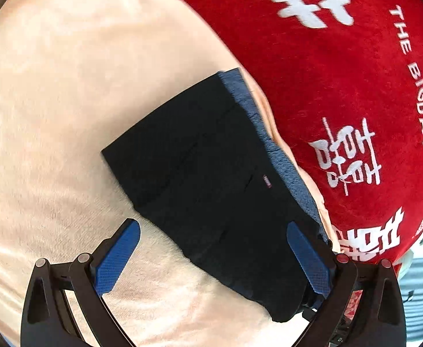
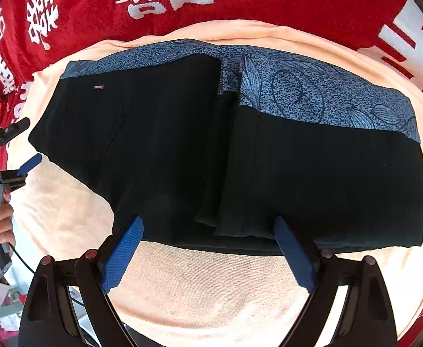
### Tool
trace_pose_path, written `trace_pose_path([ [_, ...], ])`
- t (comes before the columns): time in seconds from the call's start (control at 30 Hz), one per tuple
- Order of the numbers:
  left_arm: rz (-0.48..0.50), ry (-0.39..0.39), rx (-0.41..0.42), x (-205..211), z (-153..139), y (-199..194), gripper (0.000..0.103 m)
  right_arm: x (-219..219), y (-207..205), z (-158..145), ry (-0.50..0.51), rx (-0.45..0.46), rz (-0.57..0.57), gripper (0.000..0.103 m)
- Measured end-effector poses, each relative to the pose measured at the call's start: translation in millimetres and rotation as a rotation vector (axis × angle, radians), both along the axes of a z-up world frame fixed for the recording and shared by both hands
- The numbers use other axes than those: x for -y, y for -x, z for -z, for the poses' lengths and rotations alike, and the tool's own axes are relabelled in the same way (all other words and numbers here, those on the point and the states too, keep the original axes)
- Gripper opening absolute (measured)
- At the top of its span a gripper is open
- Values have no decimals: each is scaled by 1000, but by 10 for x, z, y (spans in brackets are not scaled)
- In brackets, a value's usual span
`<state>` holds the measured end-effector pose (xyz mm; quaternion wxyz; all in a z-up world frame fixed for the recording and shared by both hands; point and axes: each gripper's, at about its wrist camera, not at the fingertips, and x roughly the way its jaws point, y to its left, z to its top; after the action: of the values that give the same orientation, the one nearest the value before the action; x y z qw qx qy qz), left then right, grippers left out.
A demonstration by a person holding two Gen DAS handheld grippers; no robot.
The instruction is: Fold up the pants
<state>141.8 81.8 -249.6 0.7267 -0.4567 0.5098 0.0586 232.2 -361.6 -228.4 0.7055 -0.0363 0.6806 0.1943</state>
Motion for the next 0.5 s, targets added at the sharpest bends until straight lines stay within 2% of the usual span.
trace_pose_path([
  [0.13,-4,25,4,35,57,-10,102,-17,10,7,8,4,-6,94],
  [0.3,4,38,42,128,29,-240,102,-20,14,5,12,5,-11,94],
  [0.43,17,12,22,207,142,-322,102,-18,29,-3,8,9,-16,94],
  [0.5,20,-29,14,258,121,-365,102,-4,34,-21,5,6,-16,94],
])
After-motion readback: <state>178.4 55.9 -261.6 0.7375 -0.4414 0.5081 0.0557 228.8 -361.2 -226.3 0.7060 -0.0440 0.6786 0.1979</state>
